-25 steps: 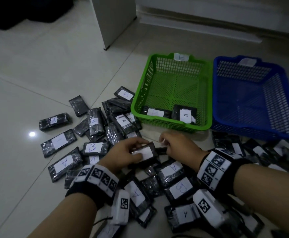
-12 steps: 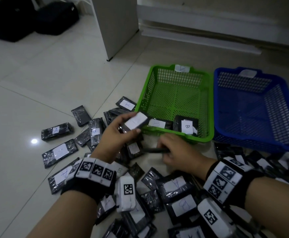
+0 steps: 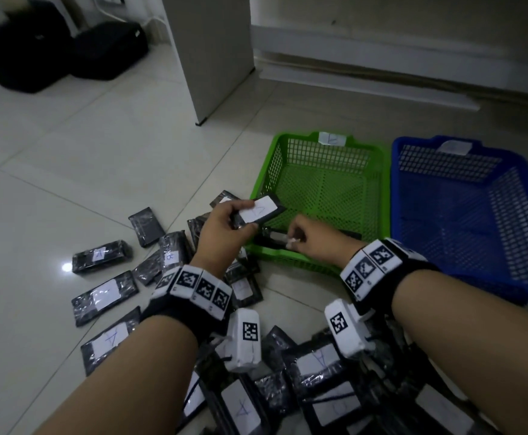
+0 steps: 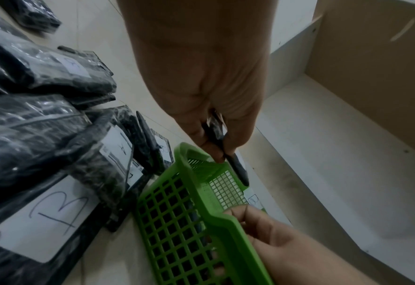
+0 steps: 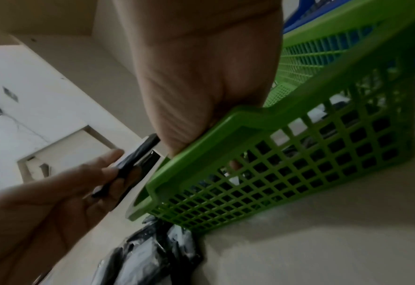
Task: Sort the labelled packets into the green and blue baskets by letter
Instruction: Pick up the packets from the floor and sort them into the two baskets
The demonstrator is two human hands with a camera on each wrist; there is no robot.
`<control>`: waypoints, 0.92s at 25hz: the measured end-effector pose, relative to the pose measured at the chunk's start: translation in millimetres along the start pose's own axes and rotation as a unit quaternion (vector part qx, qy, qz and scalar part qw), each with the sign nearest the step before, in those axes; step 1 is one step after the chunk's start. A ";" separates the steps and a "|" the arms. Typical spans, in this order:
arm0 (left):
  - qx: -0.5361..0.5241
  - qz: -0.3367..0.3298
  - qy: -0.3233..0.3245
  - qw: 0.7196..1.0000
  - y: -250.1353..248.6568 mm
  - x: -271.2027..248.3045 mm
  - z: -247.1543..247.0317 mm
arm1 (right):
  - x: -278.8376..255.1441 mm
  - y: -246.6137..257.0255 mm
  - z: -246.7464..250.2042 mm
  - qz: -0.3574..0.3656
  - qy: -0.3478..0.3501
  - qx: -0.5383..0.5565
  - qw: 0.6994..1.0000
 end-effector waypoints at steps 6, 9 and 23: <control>0.004 0.029 -0.010 1.000 14.0 4.9 -3.3 | 0.3 5.9 2.0 0.004 0.014 -0.021 1.000; -0.032 0.048 -0.006 0.998 26.3 2.0 -0.4 | 5.8 12.0 0.3 0.004 0.059 -0.077 0.995; 0.195 -0.098 0.032 0.975 22.7 9.4 -5.6 | 1.0 0.1 14.8 0.014 0.021 -0.100 0.995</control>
Point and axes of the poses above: each hand's wrist, its own x-axis towards the middle knuckle, its own z-axis out of the back of the hand, y = z × x, the point moved 3 cm from there along x, towards the middle knuckle, and after that the axes turned 3 degrees about -y, right-handed, at the moved point
